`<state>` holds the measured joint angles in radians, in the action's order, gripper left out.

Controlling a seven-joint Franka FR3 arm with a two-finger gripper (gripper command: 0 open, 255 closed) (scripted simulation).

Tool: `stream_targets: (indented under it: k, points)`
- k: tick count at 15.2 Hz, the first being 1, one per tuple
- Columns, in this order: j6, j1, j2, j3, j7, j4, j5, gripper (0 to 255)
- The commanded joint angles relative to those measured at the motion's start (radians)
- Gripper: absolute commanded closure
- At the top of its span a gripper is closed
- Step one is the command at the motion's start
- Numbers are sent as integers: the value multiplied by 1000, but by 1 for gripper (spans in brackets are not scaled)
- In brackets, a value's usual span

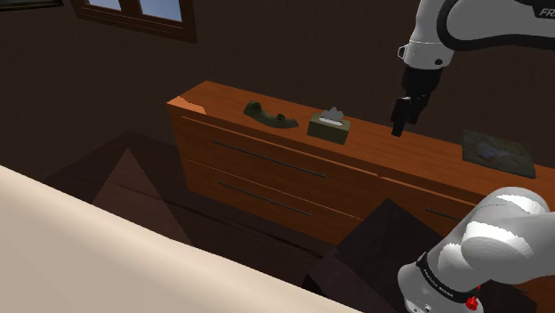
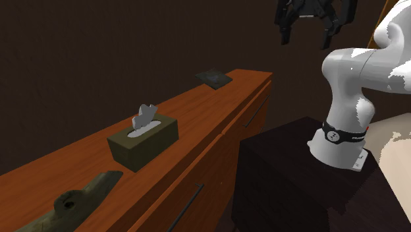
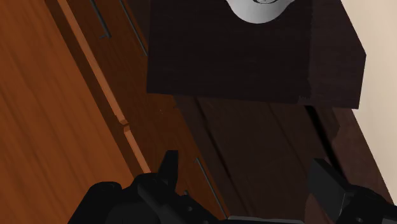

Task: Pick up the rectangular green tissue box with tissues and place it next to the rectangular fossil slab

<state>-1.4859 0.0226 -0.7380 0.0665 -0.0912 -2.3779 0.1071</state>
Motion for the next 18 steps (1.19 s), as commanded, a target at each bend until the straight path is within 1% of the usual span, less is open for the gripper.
stream_targets:
  k: [1, 9, 13, 18]
  points:
    - [0, 0, 0, 0, 0, 0, 0, 0]
    - [-206, 15, 262, 25, -63, 60, 136, 0]
    - [-292, 25, 403, 35, -82, 119, 201, 0]
    - [-379, 38, 582, 44, -97, 221, 279, 0]
